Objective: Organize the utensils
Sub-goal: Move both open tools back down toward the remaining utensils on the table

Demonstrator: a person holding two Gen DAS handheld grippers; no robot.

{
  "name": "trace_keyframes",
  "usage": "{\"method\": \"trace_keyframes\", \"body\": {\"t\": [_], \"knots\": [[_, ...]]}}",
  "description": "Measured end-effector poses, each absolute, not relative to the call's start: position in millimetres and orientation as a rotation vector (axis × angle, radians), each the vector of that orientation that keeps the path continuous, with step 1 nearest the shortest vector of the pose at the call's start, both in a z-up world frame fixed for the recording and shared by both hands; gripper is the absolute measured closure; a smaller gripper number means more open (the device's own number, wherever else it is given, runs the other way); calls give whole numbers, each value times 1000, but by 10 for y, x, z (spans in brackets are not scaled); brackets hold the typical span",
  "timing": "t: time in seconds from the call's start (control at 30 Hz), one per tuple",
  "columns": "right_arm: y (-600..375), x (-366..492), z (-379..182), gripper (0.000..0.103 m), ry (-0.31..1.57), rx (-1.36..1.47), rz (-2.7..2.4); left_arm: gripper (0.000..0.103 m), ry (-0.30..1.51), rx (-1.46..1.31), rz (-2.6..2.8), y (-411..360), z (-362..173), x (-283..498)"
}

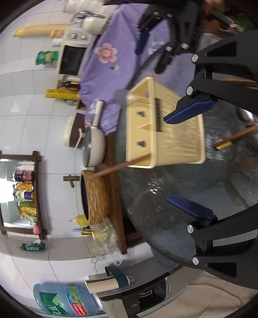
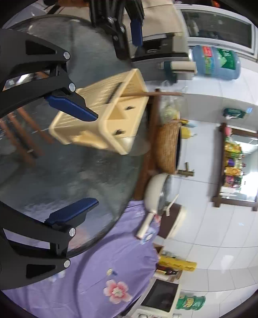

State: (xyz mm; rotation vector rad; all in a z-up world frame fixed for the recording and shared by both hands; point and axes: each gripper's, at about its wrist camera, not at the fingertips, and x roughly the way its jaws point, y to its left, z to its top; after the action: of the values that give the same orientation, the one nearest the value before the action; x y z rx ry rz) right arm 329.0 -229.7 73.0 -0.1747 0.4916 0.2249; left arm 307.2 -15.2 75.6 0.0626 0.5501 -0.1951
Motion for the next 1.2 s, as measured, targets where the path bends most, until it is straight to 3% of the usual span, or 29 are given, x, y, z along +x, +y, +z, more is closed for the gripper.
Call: {"method": "trace_keyframes", "body": {"t": [0.23,0.63,1.2], "knots": [[-2382,2988,587,24,485,-184,229,30,625,114,-205,-95,429,2766],[-2360,2820,-190,25,794,-167,273,33,779,246,-243,-194,-227,2371],[-2461,2927,-412,26,908,-201,251,38,838,269,-272,-225,-420,2265]]}}
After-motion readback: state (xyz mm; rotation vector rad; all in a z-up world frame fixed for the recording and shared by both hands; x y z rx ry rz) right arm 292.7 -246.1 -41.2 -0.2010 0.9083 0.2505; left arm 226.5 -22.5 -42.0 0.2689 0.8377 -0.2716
